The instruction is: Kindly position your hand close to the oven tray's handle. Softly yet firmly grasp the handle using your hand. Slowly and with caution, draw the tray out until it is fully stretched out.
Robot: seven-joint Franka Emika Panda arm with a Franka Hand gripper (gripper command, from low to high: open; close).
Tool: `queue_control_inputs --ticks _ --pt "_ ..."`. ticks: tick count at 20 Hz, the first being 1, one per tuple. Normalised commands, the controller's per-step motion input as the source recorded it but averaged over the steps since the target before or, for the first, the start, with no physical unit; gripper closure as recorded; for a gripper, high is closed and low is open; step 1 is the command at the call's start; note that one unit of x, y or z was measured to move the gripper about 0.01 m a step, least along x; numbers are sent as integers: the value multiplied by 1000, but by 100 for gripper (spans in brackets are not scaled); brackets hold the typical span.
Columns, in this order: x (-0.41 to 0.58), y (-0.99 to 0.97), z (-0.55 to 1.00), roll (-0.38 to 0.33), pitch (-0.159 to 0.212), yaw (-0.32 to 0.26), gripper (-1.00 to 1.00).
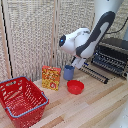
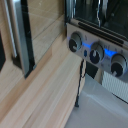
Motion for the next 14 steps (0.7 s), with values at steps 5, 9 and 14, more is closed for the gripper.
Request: queue_control_inputs --ticks 5,9,14 --pt "-37 -756 -46 -55 -92 72 -100" --pt "-68 -745 0 -79 -86 41 -100" --pt "-5 -452 -19 -159 -12 -10 -100"
